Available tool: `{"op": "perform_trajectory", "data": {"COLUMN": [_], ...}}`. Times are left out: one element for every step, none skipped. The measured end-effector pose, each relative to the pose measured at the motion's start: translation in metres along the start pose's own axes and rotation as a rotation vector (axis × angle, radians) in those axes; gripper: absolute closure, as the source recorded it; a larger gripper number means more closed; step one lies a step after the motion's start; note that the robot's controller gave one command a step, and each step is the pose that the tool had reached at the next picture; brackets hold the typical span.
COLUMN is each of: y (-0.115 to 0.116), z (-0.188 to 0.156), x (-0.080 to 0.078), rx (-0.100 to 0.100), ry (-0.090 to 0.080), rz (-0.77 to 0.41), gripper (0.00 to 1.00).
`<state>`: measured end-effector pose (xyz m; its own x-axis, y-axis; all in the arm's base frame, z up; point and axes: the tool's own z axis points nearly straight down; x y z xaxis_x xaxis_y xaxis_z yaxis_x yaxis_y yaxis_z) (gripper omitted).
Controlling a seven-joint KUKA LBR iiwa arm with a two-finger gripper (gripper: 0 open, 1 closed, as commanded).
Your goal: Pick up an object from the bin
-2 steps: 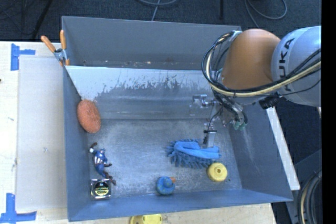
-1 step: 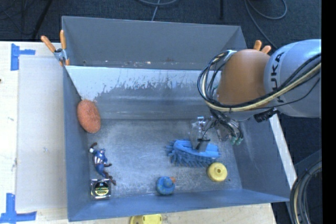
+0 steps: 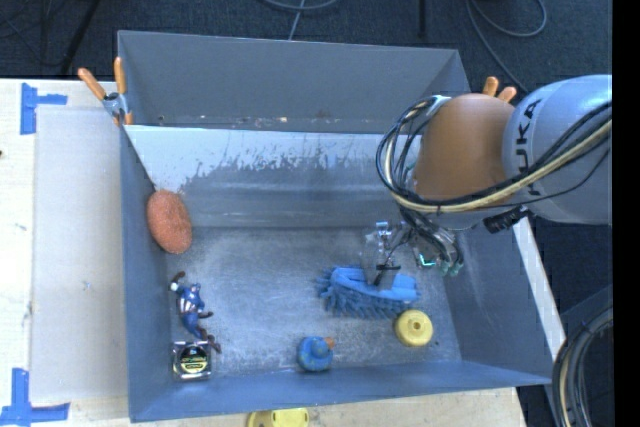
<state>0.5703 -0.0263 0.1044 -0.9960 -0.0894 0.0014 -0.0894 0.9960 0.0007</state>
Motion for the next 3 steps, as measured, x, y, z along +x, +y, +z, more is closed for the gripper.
{"op": "perform_trajectory", "data": {"y": [0.000,0.008,0.008], "z": [0.000,0.035,0.035], "x": [0.000,0.029,0.029], "rx": [0.000,0.000,0.000], "ry": [0.000,0.002,0.002], "rz": [0.000,-0.081,-0.081], "gripper": [0.00,1.00,0.00]}}
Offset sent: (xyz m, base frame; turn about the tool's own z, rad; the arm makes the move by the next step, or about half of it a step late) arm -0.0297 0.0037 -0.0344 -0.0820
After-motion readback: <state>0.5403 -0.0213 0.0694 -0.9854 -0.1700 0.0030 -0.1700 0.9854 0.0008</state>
